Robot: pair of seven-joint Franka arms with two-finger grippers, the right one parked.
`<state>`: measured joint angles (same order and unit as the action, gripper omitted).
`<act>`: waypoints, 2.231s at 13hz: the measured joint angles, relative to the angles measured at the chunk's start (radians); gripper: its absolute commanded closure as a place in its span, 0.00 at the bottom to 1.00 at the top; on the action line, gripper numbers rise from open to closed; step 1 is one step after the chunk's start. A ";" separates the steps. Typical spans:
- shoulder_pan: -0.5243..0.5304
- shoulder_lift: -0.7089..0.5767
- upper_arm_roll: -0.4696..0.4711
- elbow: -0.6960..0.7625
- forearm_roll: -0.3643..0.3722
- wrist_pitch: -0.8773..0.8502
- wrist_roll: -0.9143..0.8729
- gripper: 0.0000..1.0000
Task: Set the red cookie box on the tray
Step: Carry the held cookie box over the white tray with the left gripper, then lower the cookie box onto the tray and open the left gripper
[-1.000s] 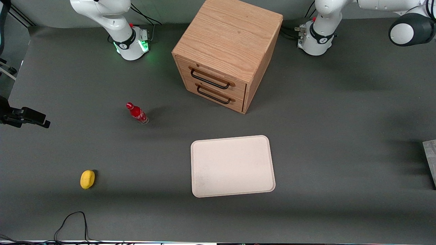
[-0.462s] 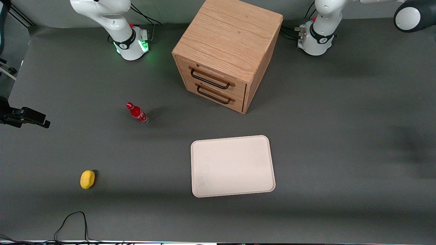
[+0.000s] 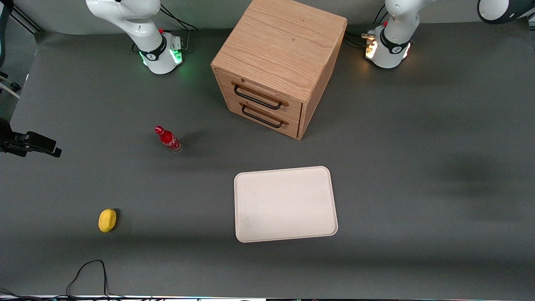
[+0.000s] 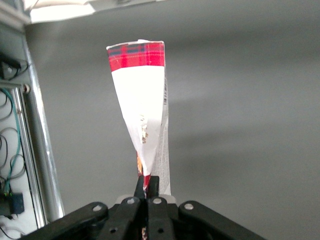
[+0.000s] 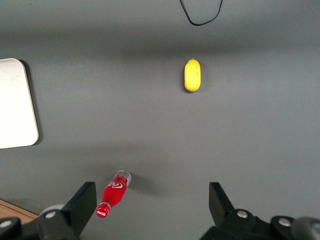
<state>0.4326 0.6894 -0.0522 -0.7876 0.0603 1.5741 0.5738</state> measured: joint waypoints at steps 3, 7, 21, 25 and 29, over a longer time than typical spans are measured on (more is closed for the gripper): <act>-0.157 -0.017 -0.004 0.000 0.001 -0.072 -0.068 1.00; -0.416 -0.026 -0.008 -0.002 0.003 -0.108 -0.393 1.00; -0.896 0.001 0.003 -0.160 0.037 -0.005 -1.138 1.00; -0.896 0.019 0.005 -0.362 0.036 0.255 -1.144 1.00; -0.896 0.043 0.005 -0.505 0.036 0.446 -1.184 1.00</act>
<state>-0.4629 0.7323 -0.0471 -1.2927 0.0964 2.0199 -0.6097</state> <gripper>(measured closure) 0.974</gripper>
